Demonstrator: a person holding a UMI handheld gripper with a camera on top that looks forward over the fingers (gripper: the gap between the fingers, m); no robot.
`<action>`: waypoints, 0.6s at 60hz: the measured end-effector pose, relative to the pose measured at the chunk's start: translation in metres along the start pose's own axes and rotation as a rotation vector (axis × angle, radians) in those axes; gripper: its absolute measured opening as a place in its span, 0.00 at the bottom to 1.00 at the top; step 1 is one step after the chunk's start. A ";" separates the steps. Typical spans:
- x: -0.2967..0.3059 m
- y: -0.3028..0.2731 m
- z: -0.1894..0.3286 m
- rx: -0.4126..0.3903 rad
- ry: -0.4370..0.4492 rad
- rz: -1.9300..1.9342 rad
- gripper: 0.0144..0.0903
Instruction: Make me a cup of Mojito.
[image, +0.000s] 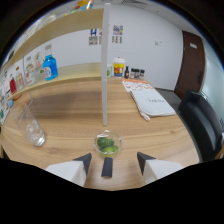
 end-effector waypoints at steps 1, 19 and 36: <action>-0.001 -0.005 -0.003 0.021 -0.001 0.003 0.94; -0.098 -0.084 -0.094 0.290 -0.077 0.056 0.94; -0.204 -0.064 -0.108 0.262 -0.155 0.068 0.94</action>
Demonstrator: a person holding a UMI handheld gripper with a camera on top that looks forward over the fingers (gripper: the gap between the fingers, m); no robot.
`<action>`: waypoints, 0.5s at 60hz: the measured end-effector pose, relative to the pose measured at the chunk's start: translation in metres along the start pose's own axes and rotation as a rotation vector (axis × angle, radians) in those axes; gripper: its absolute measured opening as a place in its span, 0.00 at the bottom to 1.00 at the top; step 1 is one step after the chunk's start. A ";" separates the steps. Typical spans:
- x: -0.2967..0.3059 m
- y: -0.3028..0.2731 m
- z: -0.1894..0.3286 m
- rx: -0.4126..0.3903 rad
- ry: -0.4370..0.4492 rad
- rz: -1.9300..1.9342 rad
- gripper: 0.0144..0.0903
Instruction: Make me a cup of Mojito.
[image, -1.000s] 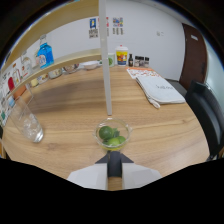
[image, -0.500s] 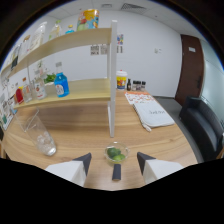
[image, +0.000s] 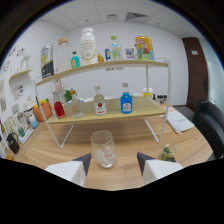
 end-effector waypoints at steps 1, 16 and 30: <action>-0.004 -0.004 0.001 0.008 -0.001 0.000 0.94; -0.045 -0.093 0.046 0.104 -0.026 -0.003 0.93; -0.048 -0.124 0.115 0.070 0.011 -0.041 0.82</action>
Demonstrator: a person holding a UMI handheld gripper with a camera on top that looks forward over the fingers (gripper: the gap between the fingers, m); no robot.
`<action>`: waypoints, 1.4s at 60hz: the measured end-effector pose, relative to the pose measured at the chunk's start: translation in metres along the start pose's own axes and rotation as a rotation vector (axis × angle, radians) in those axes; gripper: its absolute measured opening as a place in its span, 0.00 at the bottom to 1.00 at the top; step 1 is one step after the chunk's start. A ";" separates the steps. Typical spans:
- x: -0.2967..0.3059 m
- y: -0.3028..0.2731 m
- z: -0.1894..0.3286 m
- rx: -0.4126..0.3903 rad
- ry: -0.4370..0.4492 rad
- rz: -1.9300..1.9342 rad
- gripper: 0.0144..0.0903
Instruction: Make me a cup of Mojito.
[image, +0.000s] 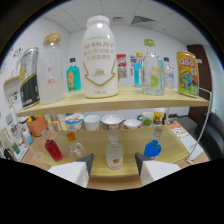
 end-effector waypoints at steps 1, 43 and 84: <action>0.000 0.001 0.004 -0.009 0.006 -0.002 0.80; 0.008 0.003 0.024 -0.035 -0.008 -0.076 0.27; 0.117 0.079 -0.039 -0.113 0.241 -0.604 0.26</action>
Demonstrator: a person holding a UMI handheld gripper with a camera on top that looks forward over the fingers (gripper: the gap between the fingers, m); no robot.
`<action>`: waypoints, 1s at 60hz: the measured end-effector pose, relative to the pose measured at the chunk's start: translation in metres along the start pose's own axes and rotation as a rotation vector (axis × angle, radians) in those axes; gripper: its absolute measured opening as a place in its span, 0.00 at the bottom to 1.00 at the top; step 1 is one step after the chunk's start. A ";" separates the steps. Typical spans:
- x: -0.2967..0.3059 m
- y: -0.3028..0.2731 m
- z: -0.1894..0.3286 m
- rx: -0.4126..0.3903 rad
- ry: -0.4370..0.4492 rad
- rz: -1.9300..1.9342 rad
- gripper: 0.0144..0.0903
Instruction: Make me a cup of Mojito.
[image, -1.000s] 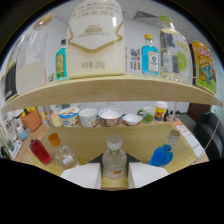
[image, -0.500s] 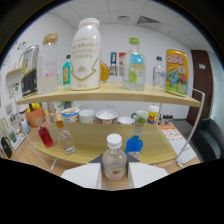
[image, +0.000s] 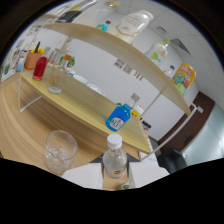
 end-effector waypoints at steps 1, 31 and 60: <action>0.001 -0.001 0.000 0.002 0.013 -0.048 0.26; 0.005 -0.036 -0.002 0.007 0.264 -1.053 0.26; -0.006 -0.031 -0.002 -0.028 0.270 -1.314 0.26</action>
